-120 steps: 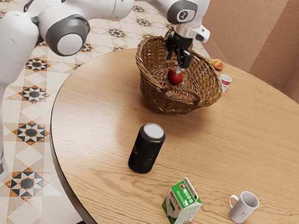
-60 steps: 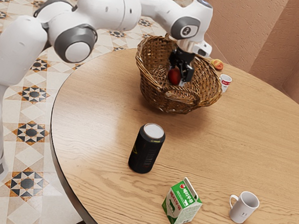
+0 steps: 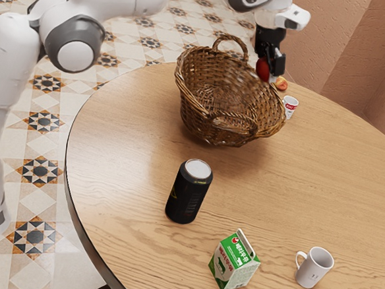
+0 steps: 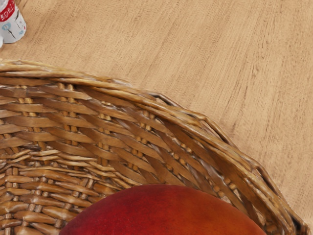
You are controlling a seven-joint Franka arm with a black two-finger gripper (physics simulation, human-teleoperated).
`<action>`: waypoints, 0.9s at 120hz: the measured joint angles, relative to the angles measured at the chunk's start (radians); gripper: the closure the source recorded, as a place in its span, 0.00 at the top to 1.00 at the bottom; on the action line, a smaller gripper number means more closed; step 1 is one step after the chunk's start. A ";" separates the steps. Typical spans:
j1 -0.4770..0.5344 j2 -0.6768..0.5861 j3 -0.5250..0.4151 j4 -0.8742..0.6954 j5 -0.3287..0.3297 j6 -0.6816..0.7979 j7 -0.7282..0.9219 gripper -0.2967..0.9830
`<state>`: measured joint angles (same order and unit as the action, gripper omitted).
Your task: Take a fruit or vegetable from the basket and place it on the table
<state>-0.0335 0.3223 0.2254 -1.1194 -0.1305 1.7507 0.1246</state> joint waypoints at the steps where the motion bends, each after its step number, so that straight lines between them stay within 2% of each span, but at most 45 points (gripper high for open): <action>1: -0.012 -0.001 0.000 0.014 0.000 0.002 0.000 0.53; 11: -0.117 0.011 -0.015 0.112 -0.010 0.042 -0.002 0.54; 20: -0.150 0.055 -0.053 0.166 -0.019 0.091 -0.006 0.53; 38: -0.125 0.358 -0.098 0.562 -0.035 0.142 -0.011 0.53; 47: -0.095 0.466 -0.119 0.657 -0.051 0.171 -0.012 0.53; 57: -0.079 0.531 -0.145 0.690 -0.069 0.205 -0.013 0.53; 72: -0.073 0.561 -0.165 0.695 -0.082 0.241 -0.015 0.53; 87: -0.070 0.563 -0.166 0.682 -0.101 0.260 -0.013 0.67; 108: -0.058 0.548 -0.164 0.653 -0.115 0.284 0.002 0.74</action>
<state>-0.0913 0.8698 0.0617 -0.4665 -0.2459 2.0348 0.1268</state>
